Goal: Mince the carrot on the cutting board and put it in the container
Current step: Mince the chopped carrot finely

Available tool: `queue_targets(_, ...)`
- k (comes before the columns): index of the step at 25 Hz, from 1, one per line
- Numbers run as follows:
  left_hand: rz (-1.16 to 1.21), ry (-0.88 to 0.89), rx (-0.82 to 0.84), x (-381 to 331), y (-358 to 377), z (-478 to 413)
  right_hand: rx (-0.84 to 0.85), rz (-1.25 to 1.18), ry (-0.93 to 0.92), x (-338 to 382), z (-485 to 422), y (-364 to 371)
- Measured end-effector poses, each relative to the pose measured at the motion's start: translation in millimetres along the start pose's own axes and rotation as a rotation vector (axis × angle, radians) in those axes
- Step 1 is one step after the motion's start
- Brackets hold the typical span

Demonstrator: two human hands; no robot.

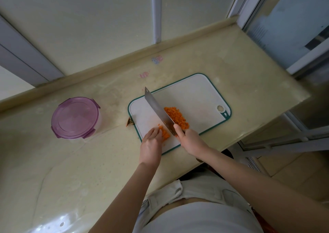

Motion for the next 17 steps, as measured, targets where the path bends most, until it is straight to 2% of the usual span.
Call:
queue_targets(4, 0.062, -0.041, -0.062, -2.1, -11.1, -3.6, 0.005, -0.031, 0.008, 4.9, 4.9, -8.1)
queue_targets(10, -0.032, -0.093, -0.119, -2.4, -14.1, -3.0, 0.045, -0.046, 0.014, 11.1, 19.6, -17.8)
queue_targets(14, 0.079, -0.117, -0.079, 2.0, -9.3, -3.8, 0.056, -0.028, 0.023, 9.0, 28.9, -16.1)
queue_targets(17, 0.084, -0.069, -0.095, 1.5, -10.1, -4.6, 0.055, -0.001, 0.022, 5.2, 31.4, -11.3)
Point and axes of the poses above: each hand's wrist, its own z-axis away from the middle knuckle, its own y-axis out of the palm, x = y × z, the point moved 2 cm from there along -z, towards the middle knuckle, and after that the axes turned 12 degrees about -x, right-handed, at the moved point
